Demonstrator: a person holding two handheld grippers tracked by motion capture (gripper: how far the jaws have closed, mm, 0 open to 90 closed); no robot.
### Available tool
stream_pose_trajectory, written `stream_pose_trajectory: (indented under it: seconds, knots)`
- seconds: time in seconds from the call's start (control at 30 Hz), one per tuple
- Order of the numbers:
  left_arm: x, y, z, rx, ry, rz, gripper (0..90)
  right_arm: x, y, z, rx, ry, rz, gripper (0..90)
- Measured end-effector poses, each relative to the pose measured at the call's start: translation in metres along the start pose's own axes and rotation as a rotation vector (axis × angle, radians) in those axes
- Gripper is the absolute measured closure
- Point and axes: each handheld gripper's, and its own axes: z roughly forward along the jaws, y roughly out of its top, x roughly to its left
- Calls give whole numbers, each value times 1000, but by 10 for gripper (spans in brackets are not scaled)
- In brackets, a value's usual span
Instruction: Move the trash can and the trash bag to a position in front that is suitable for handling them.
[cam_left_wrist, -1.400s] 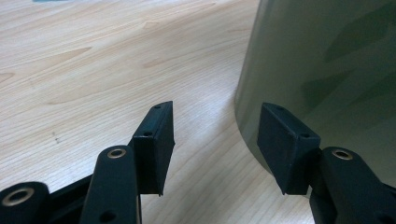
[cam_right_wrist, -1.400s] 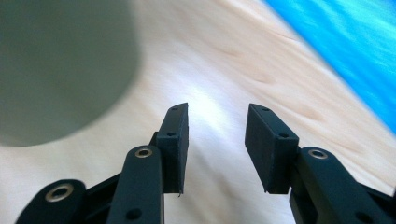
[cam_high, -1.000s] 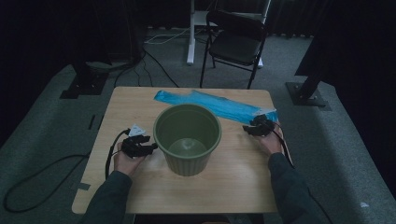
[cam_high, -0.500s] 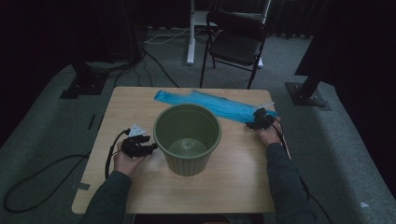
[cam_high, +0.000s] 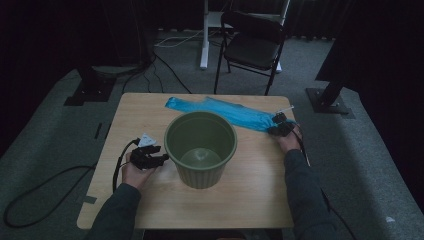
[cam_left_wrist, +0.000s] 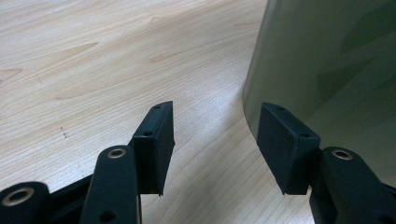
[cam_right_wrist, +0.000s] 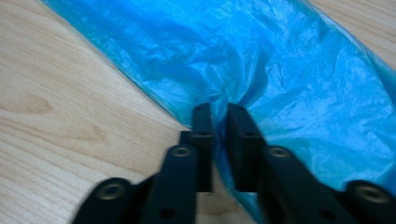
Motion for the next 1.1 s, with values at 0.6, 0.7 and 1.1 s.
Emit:
stream_pose_trajectory:
  seconds: [0.6, 0.7, 1.1]
  knots:
    - [-2, 3, 0, -18, -7, 9, 463, 50, -69, -45, -15, 114, -86, 895]
    - [-2, 3, 1, -20, -9, 9, 463, 62, -82, -55, -9, 126, -115, 896]
    - [-5, 6, 2, -32, -17, 16, 466, 82, -140, -95, 12, 197, -137, 897]
